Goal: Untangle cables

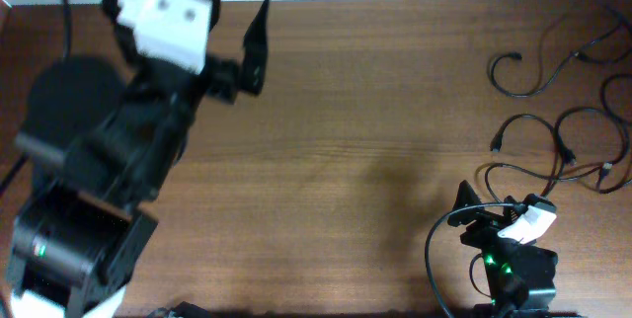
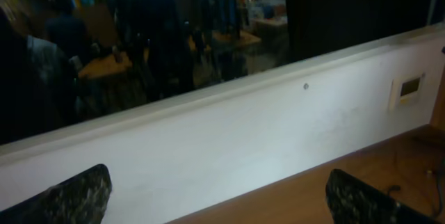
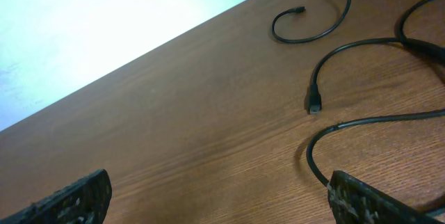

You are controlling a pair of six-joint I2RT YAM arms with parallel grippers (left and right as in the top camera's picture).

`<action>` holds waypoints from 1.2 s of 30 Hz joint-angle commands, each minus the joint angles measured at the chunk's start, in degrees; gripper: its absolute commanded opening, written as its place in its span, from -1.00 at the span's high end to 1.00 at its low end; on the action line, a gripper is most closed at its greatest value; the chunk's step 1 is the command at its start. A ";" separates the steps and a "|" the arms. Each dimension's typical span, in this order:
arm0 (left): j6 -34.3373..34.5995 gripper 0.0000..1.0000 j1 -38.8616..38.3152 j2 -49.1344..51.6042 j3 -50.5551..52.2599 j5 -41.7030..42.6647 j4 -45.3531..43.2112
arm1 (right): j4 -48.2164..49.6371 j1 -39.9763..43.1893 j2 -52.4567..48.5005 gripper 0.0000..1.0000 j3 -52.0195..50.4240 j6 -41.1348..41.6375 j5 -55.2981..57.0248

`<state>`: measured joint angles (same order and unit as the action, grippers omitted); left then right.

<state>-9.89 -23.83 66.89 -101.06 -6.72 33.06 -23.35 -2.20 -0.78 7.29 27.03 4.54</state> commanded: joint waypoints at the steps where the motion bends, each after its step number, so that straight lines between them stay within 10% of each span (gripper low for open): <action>1: -1.57 -0.98 4.39 -8.13 12.96 7.13 -6.29 | 0.04 -0.42 0.57 -0.98 -0.42 0.26 0.68; 26: -1.33 -0.98 21.70 -62.05 94.62 26.95 -64.15 | 0.04 -0.42 0.57 -0.98 -0.42 0.28 0.66; 36: -1.40 -0.98 24.11 -66.62 100.56 22.75 -52.85 | 0.04 -0.42 0.57 -0.98 -0.42 0.26 0.66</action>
<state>-10.94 -0.12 1.02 -0.73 18.92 -23.03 -23.35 -2.24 -0.78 7.29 27.00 4.71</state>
